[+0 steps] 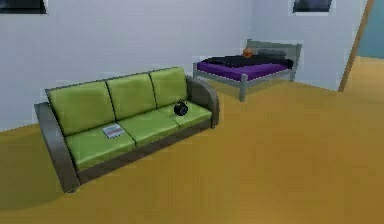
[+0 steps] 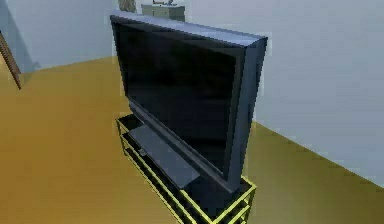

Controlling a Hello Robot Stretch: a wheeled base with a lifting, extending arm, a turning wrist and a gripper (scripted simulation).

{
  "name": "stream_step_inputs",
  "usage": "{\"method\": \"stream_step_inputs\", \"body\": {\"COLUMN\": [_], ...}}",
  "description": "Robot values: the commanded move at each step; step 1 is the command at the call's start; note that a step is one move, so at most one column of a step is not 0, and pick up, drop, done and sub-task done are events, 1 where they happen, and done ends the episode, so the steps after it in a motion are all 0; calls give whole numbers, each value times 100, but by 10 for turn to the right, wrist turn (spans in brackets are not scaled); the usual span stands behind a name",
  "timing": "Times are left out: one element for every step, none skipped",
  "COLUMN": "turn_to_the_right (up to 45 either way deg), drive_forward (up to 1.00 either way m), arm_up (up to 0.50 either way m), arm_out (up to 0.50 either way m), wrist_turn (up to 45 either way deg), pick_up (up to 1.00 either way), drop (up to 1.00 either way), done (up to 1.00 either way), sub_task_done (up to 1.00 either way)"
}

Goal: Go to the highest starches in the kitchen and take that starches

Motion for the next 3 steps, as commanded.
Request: {"method": "stream_step_inputs", "body": {"turn_to_the_right": [210,0,-450], "drive_forward": [0,5,0], "arm_up": [0,0,0], "arm_out": [0,0,0], "wrist_turn": [0,0,0], "pick_up": [0,0,0], "drop": [0,0,0], "done": [0,0,0], "sub_task_done": [0,0,0]}}
